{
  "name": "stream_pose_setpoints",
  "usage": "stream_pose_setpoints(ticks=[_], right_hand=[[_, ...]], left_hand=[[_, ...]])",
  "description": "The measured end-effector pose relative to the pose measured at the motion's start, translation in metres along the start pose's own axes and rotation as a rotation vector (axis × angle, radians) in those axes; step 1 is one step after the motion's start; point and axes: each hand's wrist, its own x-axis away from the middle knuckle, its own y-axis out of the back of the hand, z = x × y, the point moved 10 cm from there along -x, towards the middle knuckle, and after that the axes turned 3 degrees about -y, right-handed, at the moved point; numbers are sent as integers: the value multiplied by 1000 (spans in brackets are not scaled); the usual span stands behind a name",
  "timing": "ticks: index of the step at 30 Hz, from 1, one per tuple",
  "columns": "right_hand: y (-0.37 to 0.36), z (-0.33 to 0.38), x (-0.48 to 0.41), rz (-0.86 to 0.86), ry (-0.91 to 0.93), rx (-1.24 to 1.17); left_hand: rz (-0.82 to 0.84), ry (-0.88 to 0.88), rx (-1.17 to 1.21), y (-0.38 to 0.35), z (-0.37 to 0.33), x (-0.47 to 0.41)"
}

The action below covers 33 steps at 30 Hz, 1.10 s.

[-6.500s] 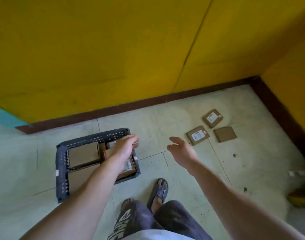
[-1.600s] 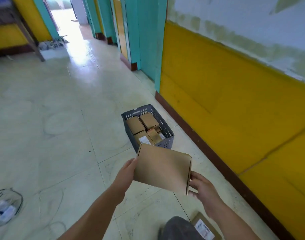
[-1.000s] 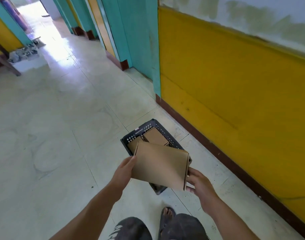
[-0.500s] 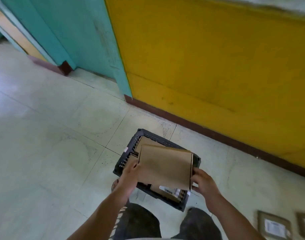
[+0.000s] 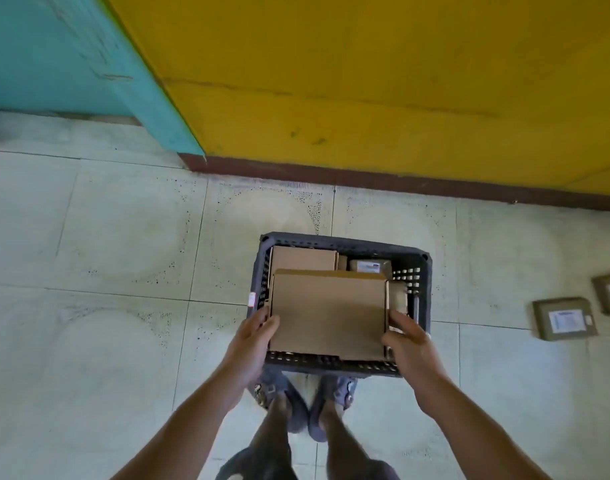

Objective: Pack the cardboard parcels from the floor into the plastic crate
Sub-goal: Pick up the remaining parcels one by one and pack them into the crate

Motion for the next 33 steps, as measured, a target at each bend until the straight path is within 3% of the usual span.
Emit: stream_pose_setpoints(ticks=[10,16,25,33], right_hand=[[-72,-50,-209,40,-12,78],[-96,-60,-279,2,-7,61],[-118,-48,-304,64,49,50],[-86,-29,-261,54,91,74]], left_hand=[[-32,-7,-229,-29,74,-186],[-163,-45,-425,-37,86,-254],[-263,-29,-504,-19,73,-278],[-228,-65,-401,-30,52,-221]])
